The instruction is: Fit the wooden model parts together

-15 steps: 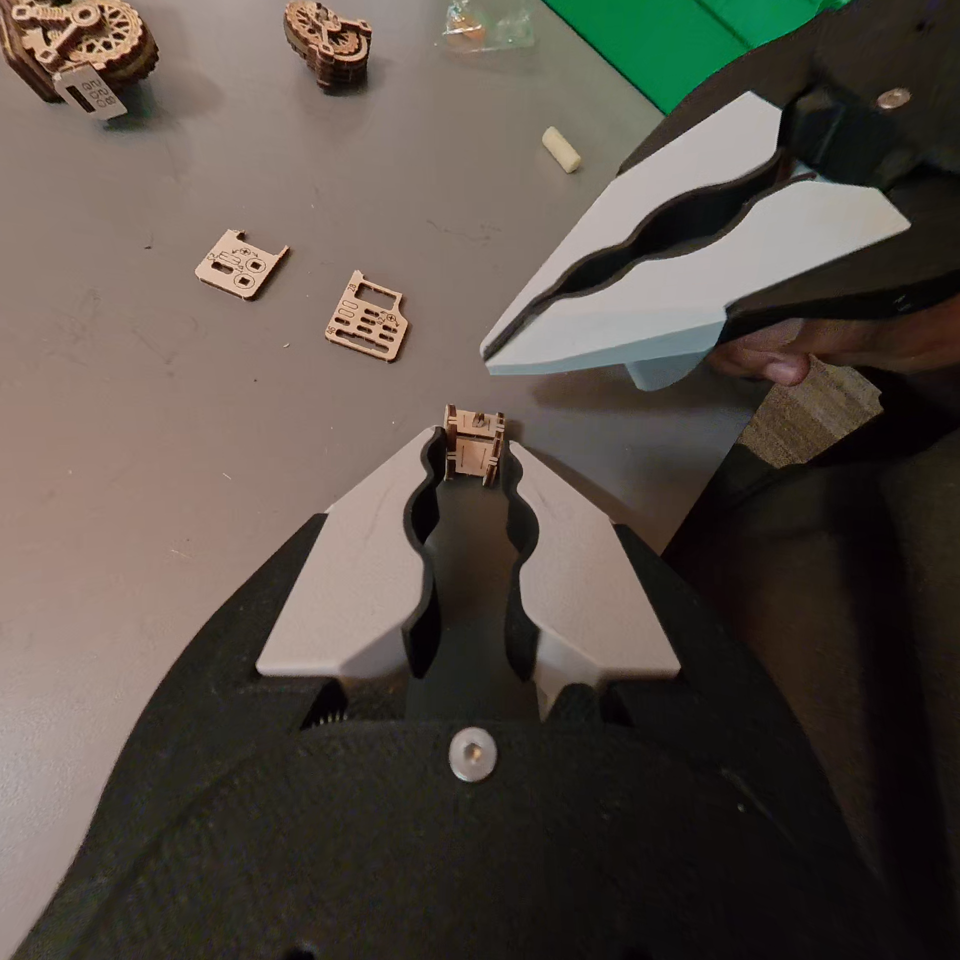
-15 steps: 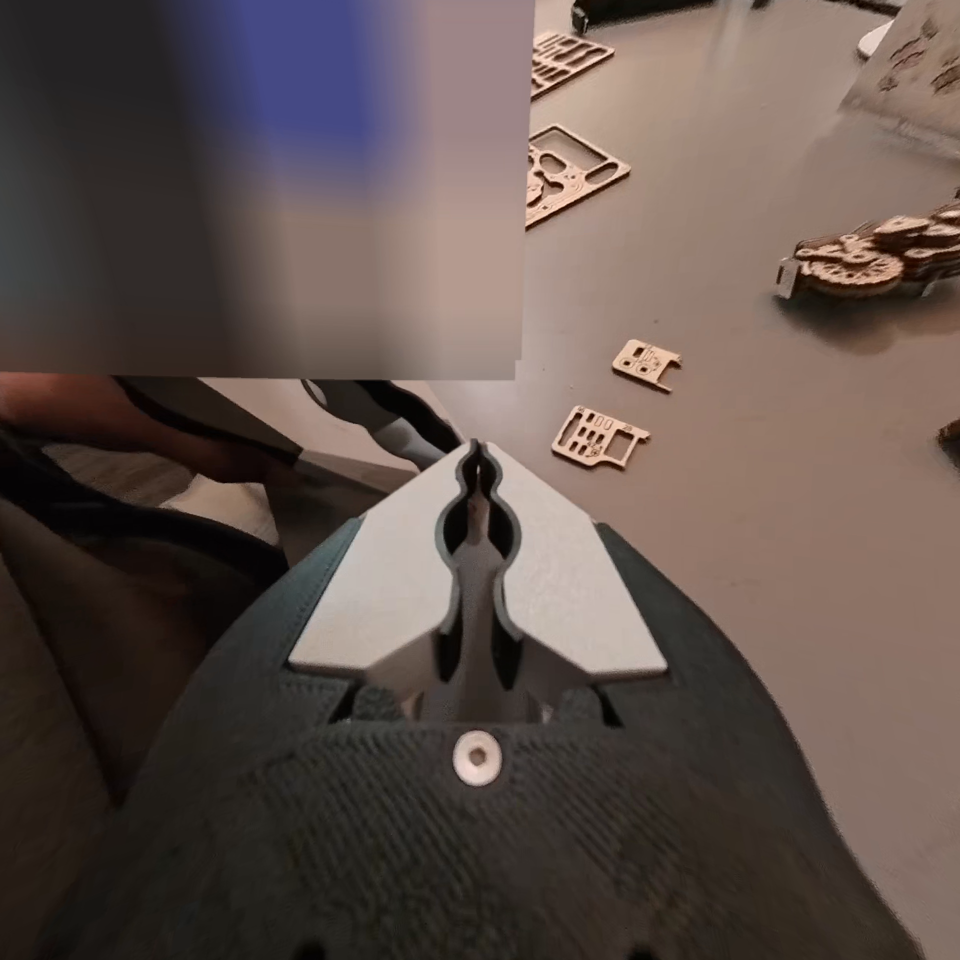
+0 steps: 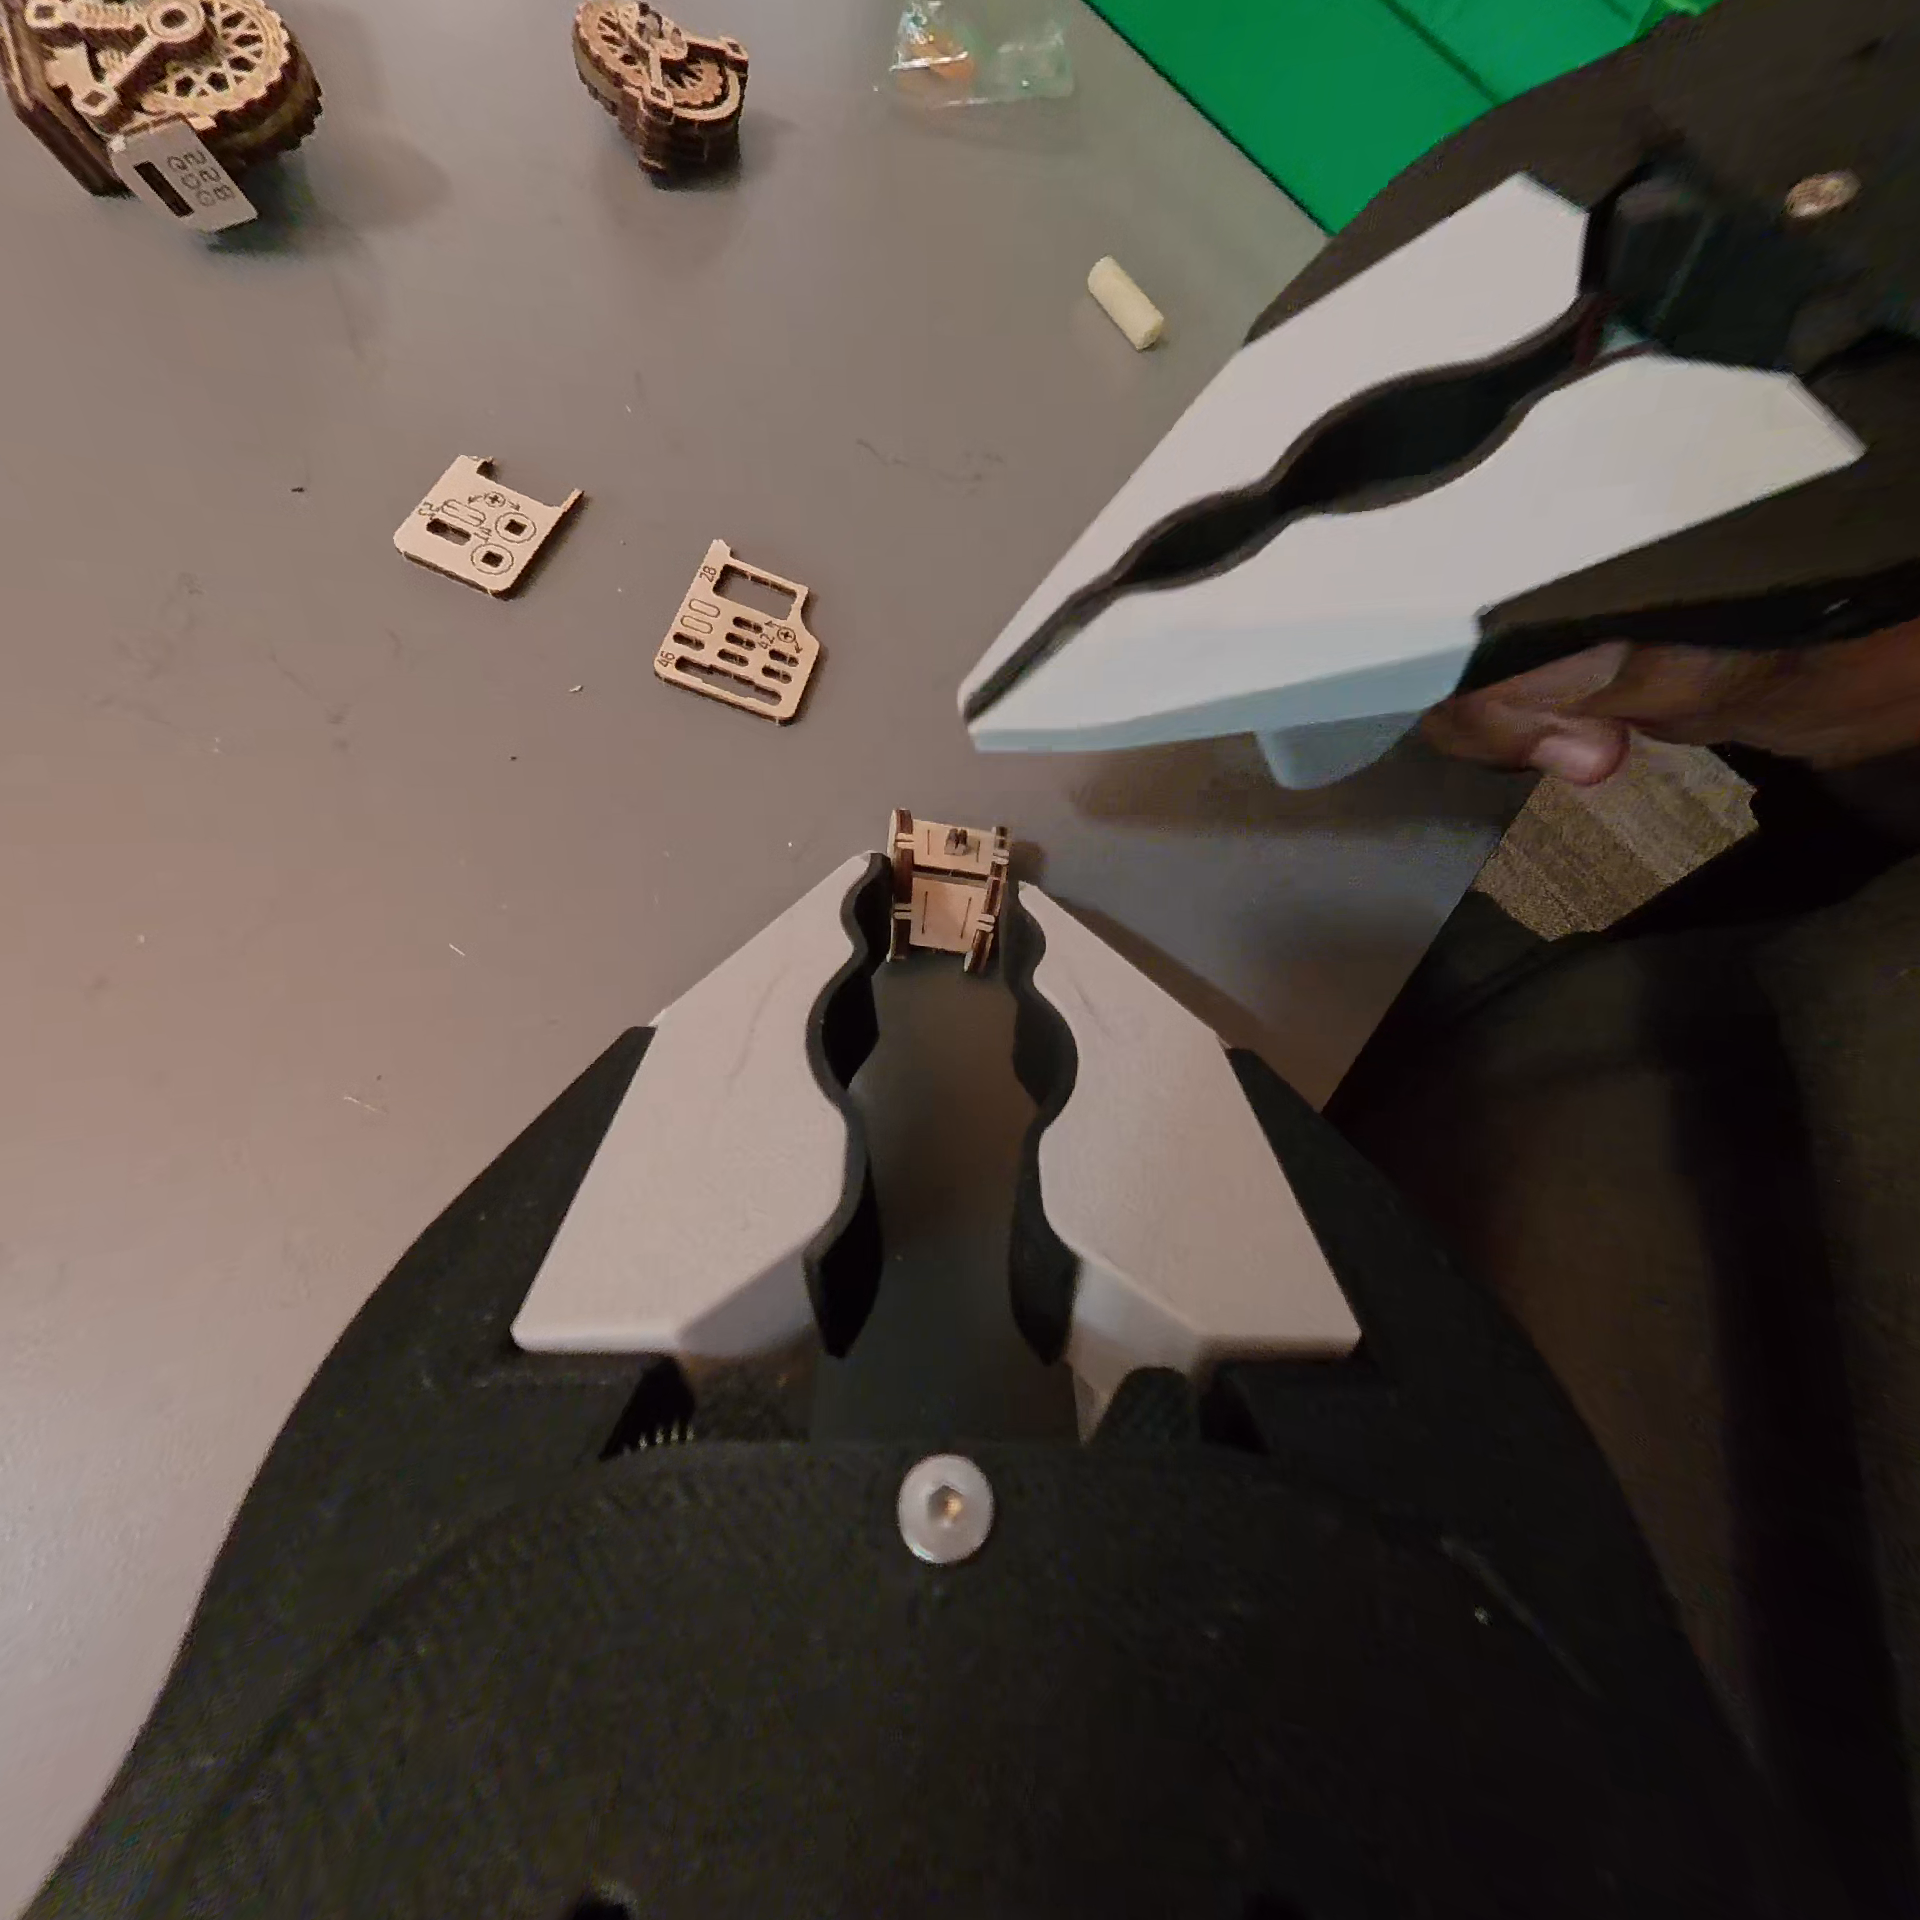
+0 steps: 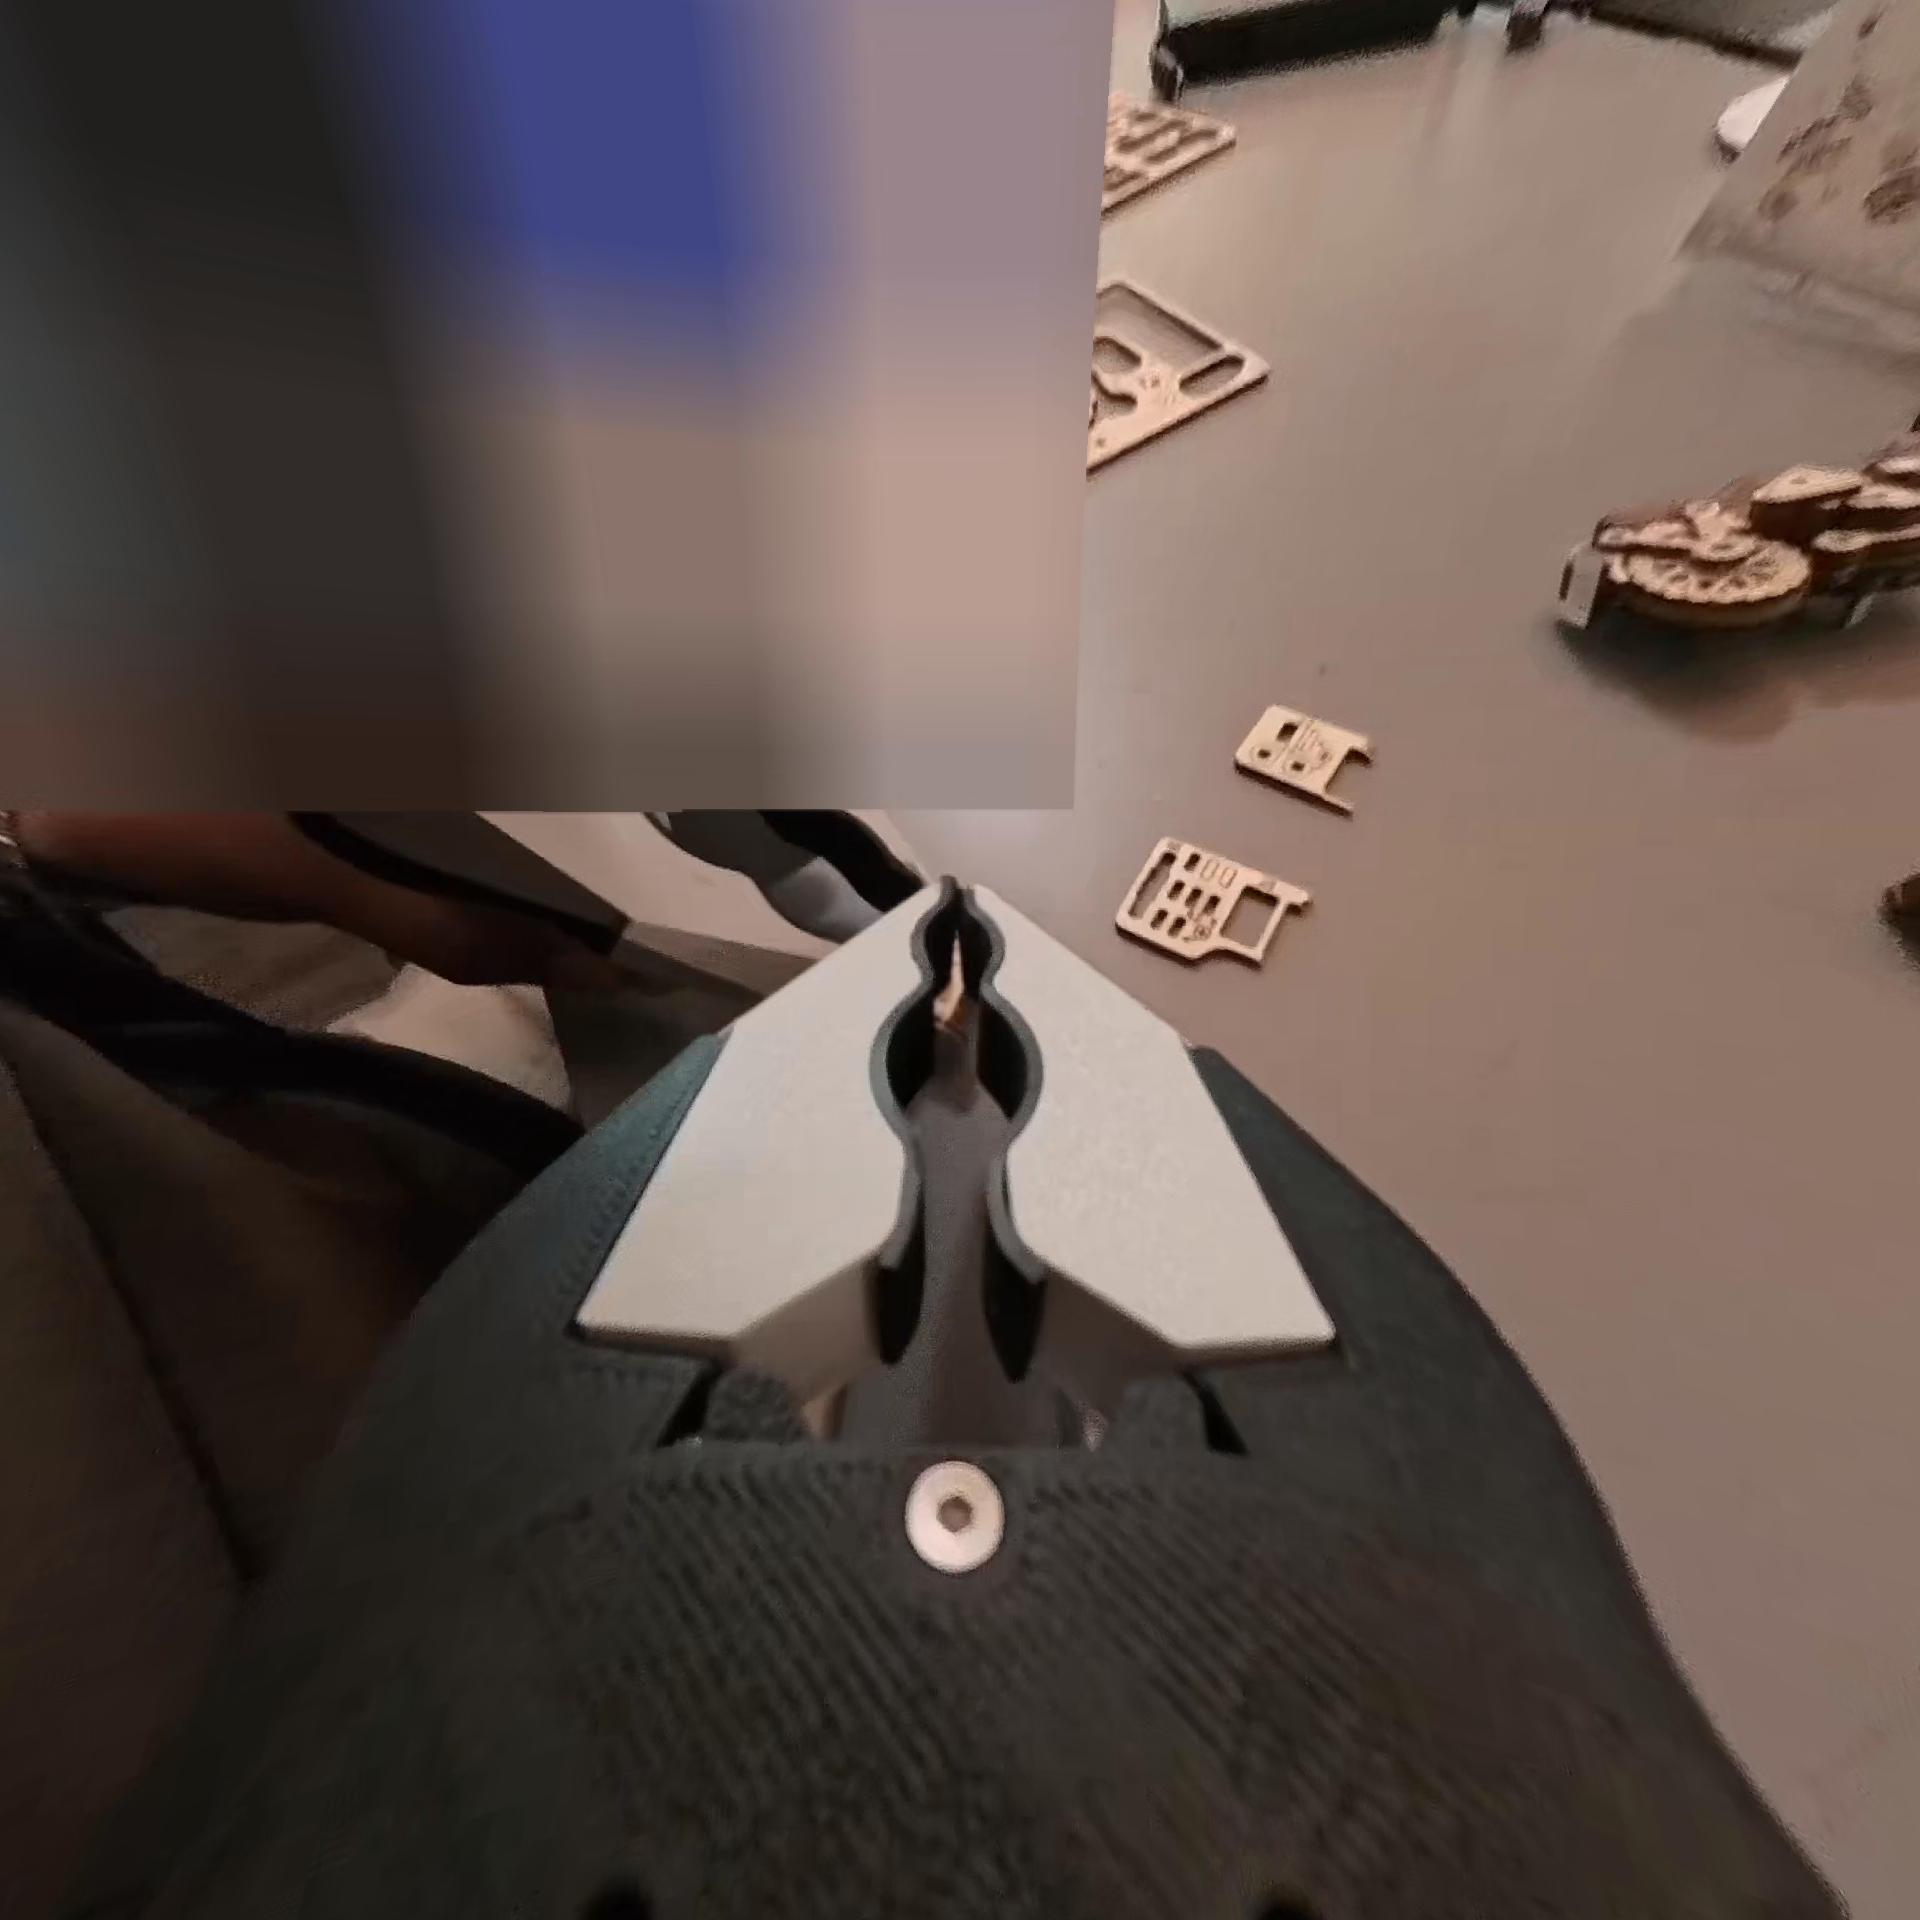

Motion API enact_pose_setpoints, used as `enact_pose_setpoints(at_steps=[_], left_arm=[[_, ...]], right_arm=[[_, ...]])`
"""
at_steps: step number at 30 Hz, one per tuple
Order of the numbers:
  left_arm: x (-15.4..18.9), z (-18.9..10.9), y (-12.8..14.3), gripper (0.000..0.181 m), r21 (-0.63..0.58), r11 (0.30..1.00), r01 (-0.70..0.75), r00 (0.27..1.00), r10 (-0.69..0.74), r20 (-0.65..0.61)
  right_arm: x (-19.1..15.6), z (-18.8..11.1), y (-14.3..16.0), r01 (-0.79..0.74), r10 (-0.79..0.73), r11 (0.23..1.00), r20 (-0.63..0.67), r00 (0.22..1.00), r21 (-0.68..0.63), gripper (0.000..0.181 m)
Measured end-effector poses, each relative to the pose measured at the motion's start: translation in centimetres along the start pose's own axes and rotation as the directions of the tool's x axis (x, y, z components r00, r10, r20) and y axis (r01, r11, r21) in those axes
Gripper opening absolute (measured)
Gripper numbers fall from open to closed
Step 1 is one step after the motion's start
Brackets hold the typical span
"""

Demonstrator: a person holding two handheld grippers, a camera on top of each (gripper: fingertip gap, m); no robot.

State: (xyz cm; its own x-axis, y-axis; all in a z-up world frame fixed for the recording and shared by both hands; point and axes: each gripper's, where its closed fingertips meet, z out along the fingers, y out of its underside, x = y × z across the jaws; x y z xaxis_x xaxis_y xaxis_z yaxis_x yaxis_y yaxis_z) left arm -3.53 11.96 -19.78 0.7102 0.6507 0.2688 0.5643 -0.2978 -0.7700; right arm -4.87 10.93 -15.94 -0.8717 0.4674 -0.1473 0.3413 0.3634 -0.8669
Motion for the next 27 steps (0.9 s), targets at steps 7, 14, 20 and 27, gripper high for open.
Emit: enact_pose_setpoints(at_steps=[7,14,20,27], left_arm=[[0.0,0.0,0.0,0.02,0.0,1.0,0.003,1.0,-0.003,-0.001],[0.0,0.0,0.0,0.02,-0.001,1.0,0.004,1.0,-0.004,-0.001],[0.0,0.0,0.0,0.02,-0.001,1.0,0.005,1.0,-0.005,-0.002],[-0.1,0.0,0.0,0.02,-0.001,1.0,0.007,1.0,-0.007,-0.002]], right_arm=[[0.1,0.2,0.3,0.003,-0.003,1.0,-0.006,1.0,-0.021,0.0],[0.5,0.7,1.9,0.008,-0.012,0.994,-0.033,0.999,-0.109,0.0],[-0.3,1.0,1.8,0.06,-0.063,0.992,-0.02,0.998,-0.113,0.0],[-0.8,0.6,0.7,0.044,-0.044,0.997,0.006,0.999,-0.063,0.0]])
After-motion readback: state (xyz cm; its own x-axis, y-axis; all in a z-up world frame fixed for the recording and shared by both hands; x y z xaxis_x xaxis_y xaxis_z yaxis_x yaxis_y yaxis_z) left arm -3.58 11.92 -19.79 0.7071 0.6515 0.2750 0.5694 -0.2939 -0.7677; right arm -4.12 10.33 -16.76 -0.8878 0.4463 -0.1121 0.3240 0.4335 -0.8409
